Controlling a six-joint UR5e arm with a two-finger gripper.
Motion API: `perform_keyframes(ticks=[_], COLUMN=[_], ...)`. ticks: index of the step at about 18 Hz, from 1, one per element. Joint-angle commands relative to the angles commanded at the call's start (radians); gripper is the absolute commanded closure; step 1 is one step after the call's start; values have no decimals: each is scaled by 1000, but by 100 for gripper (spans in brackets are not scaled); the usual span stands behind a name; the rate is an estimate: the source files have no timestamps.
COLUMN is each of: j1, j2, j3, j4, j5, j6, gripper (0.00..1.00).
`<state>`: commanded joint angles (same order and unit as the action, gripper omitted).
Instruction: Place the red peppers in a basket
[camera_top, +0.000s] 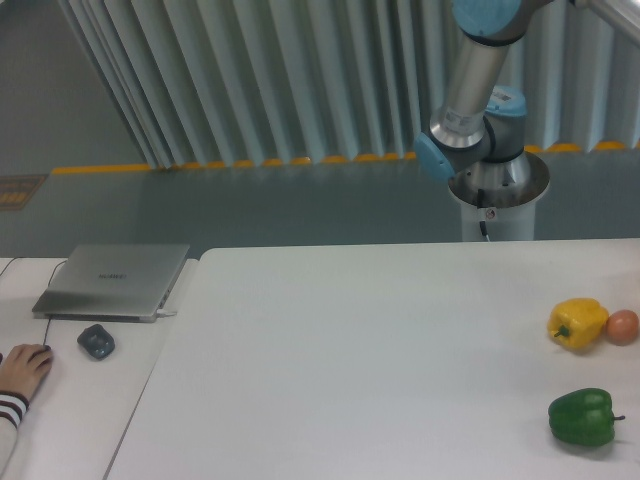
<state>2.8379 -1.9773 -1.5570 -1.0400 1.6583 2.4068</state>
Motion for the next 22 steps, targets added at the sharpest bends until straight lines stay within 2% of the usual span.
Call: perform_keyframes(ticks=[1,2,6,10,11,14,17,18,19,22], j1=[0,0,9,5,5,-5,-15,-38,-50,-83], j2=[0,2,17,55,78,98,126,139,146,167], j3=[0,0,-8,-24,-43,-75,-77,-68,-61,-32], j4=[0,0,-5,-12,-12,-17,-75,-125,-161,-218], j5=[-9,-32,-113,-106,-104,-112,-115,-114,-111,-107], j6=[2,-3,-112,-124,-142,-150,-218,-266,-279,-281], gripper=[6,1,0,0,0,0,0,0,0,0])
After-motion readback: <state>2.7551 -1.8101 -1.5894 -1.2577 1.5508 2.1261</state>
